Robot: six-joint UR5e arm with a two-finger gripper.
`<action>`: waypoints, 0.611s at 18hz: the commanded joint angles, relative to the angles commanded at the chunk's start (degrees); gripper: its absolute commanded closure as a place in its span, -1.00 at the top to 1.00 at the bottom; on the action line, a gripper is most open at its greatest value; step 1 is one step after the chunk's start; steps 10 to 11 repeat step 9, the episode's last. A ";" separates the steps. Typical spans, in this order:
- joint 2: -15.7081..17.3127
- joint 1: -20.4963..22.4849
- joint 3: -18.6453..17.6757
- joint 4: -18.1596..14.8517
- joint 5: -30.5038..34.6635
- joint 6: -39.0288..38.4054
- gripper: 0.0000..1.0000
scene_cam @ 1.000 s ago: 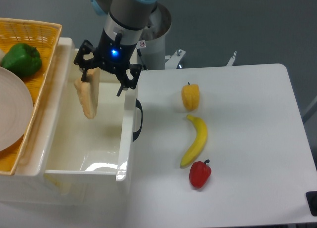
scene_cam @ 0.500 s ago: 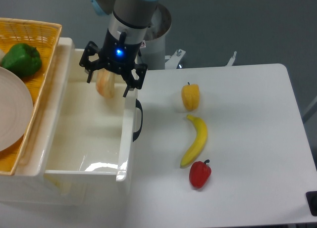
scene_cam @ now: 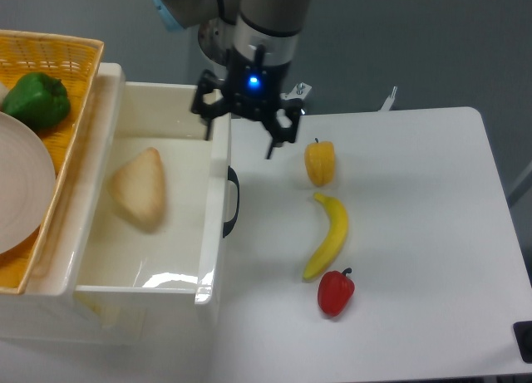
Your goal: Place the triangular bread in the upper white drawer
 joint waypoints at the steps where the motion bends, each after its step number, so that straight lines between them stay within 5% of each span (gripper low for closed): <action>1: -0.70 -0.17 0.00 0.00 2.72 0.44 1.00; 5: -4.22 -0.44 0.09 0.09 9.07 2.03 1.00; 9: -6.07 0.00 0.00 5.17 9.78 1.94 1.00; 11: -6.07 0.00 0.00 5.17 9.78 1.94 1.00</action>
